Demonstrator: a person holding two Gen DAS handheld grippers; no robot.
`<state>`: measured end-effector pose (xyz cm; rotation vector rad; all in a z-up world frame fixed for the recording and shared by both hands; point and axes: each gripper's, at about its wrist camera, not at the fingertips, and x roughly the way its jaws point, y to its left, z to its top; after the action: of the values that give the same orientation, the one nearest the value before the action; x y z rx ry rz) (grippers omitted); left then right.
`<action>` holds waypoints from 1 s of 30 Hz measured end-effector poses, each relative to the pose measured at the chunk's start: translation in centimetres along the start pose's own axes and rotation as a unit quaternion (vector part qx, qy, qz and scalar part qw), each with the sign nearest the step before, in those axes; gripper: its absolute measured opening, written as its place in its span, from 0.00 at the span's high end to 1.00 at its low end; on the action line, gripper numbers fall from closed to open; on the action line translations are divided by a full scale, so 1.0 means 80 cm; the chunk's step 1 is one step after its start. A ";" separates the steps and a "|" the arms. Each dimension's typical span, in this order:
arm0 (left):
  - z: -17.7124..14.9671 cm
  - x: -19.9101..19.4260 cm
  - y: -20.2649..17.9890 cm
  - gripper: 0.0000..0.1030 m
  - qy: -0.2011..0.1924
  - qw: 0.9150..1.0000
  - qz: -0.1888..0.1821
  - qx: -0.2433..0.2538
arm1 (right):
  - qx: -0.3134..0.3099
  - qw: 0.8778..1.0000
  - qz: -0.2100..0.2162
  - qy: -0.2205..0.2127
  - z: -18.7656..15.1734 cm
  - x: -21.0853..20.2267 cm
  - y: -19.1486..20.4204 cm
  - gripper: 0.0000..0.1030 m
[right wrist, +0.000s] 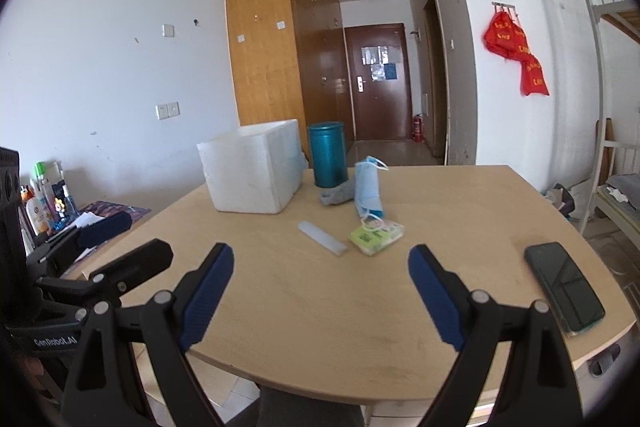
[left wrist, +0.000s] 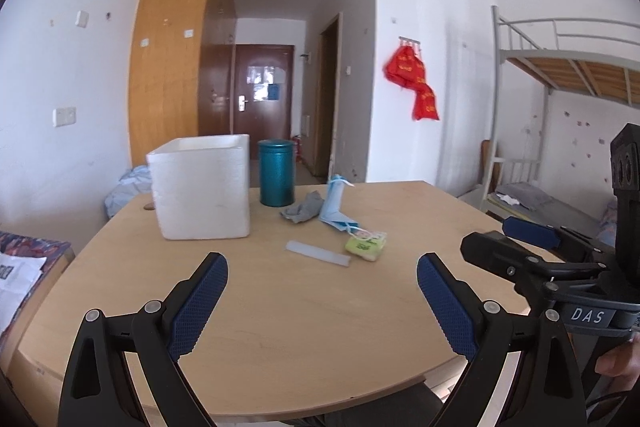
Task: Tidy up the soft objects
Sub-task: 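Move both tools toward the white tube and green tissue pack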
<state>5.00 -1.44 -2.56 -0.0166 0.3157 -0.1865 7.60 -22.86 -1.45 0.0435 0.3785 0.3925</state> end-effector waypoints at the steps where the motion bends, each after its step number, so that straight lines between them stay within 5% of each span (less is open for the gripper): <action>1: -0.001 0.004 -0.003 0.07 0.002 1.000 -0.002 0.004 | 0.000 1.000 -0.002 0.001 -0.002 0.000 -0.002 0.11; 30: 0.023 0.186 0.017 0.07 0.113 0.993 -0.004 -0.031 | 0.008 0.992 -0.001 0.124 0.028 0.155 -0.083 0.11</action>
<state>19.75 -2.87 -5.42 -0.0580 0.5480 -0.1863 21.48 -24.20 -4.48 0.0091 0.6277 0.3938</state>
